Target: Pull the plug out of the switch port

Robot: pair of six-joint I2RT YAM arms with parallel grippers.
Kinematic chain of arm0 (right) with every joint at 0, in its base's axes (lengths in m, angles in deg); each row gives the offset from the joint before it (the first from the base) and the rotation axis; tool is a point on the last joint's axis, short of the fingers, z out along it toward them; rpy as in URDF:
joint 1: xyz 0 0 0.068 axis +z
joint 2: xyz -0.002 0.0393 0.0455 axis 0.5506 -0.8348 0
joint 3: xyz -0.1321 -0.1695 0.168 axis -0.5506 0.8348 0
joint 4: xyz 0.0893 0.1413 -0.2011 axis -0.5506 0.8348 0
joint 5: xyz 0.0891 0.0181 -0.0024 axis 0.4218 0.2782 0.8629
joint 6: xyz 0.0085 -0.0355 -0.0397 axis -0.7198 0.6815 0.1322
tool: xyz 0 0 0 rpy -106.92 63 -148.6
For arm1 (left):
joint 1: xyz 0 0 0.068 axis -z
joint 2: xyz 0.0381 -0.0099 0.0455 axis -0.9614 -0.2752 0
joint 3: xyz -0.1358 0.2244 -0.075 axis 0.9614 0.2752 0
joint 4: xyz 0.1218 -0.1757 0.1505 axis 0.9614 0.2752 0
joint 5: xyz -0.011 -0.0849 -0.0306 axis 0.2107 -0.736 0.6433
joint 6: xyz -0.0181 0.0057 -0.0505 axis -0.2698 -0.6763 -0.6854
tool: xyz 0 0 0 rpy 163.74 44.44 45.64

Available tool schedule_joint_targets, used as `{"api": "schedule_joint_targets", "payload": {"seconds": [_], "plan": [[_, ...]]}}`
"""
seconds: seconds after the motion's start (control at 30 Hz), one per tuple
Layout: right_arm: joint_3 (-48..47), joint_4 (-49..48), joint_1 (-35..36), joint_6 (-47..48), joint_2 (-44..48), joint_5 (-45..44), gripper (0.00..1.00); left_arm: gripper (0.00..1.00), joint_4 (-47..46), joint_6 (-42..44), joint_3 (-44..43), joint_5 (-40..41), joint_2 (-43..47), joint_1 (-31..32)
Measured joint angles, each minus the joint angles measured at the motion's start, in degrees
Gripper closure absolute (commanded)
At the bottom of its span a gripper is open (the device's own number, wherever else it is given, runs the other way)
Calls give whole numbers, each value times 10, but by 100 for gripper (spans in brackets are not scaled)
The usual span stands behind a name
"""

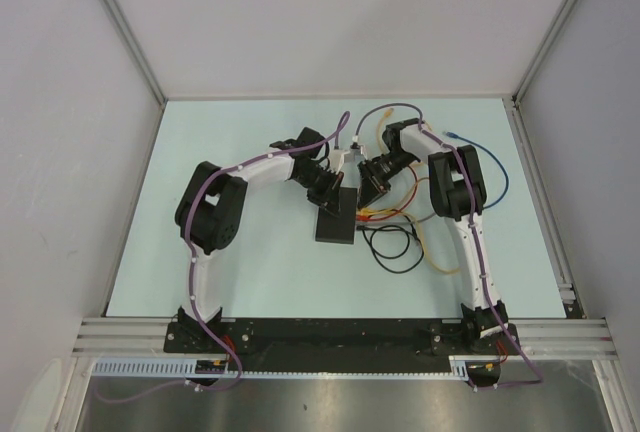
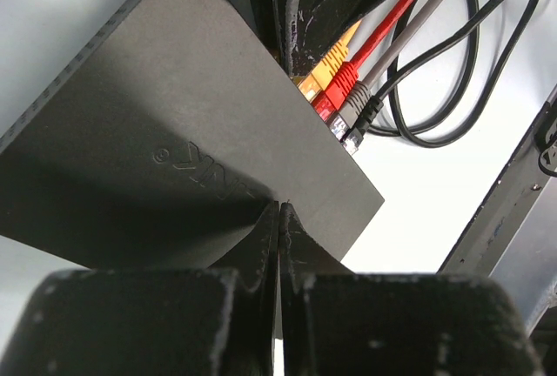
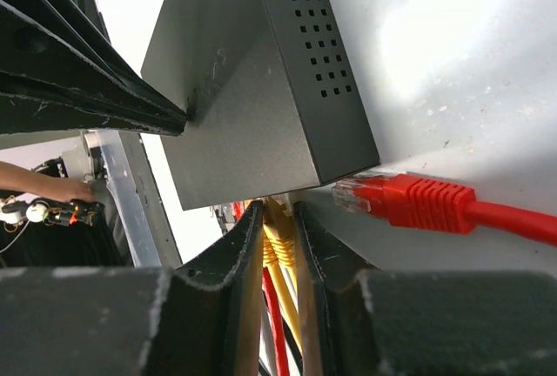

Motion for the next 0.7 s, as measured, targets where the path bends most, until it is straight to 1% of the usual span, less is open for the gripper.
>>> {"api": "schedule_joint_targets", "payload": {"seconds": [0.2,0.53,0.7], "plan": [[-10,12,1,5,2,-18,100,100,0,0,0,0,0,0],[-30,64,-4,43,5,-98,100,100,0,0,0,0,0,0],[-57,75,-6,53,5,-132,100,100,0,0,0,0,0,0]]}}
